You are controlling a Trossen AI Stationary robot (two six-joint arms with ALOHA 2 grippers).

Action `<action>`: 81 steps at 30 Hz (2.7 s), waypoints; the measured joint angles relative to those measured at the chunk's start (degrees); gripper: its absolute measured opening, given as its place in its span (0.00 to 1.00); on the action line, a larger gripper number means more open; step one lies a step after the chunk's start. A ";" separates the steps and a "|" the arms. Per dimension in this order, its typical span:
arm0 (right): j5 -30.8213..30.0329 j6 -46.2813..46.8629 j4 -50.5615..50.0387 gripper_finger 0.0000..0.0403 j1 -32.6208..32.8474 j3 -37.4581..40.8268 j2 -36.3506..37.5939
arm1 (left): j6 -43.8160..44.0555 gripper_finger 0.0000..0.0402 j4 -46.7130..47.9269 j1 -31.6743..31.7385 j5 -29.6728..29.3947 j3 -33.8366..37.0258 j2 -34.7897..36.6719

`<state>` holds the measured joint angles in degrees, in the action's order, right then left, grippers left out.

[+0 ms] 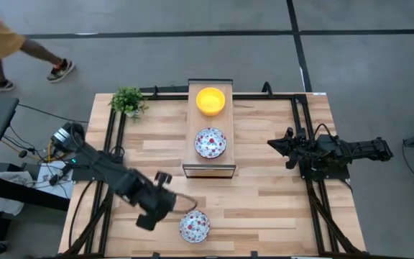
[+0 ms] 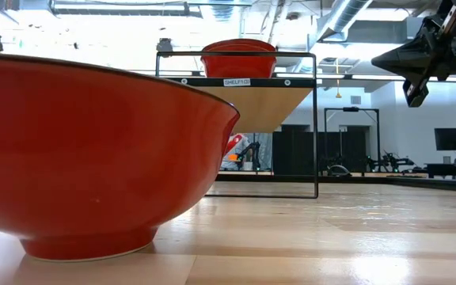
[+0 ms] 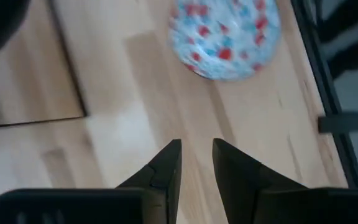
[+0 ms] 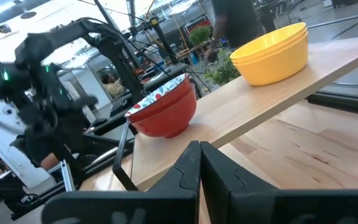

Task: Pick & Place Mini bowls
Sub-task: Stack the white patterned bowl on top of the white patterned bowl on the shelf

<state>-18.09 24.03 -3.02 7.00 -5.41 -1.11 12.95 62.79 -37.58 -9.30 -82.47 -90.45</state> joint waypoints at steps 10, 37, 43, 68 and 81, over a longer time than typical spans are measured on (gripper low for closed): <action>0.00 0.00 0.01 0.00 0.00 0.00 0.00 | -6.75 0.22 -19.17 -8.76 -3.97 13.97 0.00; 0.00 -0.02 0.01 0.00 0.01 0.00 0.01 | -24.72 0.25 -38.21 -6.50 -4.06 18.41 -8.46; 0.00 -0.01 0.01 0.00 0.01 0.00 0.00 | -24.74 0.25 -38.05 -6.76 -2.21 21.92 -8.46; -0.02 1.63 0.03 0.00 0.01 0.00 0.01 | -24.74 0.25 -39.88 -10.15 -10.21 22.28 -8.22; -0.02 1.55 0.03 0.00 0.01 0.00 -0.01 | -38.51 0.25 -44.43 -9.50 -8.18 22.22 -8.15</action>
<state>-18.11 25.59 -2.98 7.01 -5.41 -1.12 -25.56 18.36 -47.08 -17.48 -60.25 -98.61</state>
